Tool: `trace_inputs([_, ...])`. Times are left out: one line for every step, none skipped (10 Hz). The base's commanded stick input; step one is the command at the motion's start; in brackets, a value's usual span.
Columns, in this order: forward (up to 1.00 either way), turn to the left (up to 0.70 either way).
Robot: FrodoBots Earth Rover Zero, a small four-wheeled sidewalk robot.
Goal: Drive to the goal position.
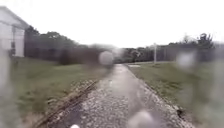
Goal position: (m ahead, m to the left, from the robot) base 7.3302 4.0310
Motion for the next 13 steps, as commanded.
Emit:
trace_inputs([0.70,0.00])
trace_inputs([0.70,0.00])
trace_inputs([0.70,0.00])
trace_inputs([0.70,0.00])
trace_inputs([0.70,0.00])
trace_inputs([0.70,0.00])
trace_inputs([0.70,0.00])
trace_inputs([0.70,-0.16])
trace_inputs([0.70,-0.28])
trace_inputs([0.70,-0.35])
trace_inputs([0.70,-0.24])
trace_inputs([0.70,-0.13])
trace_inputs([0.70,-0.01])
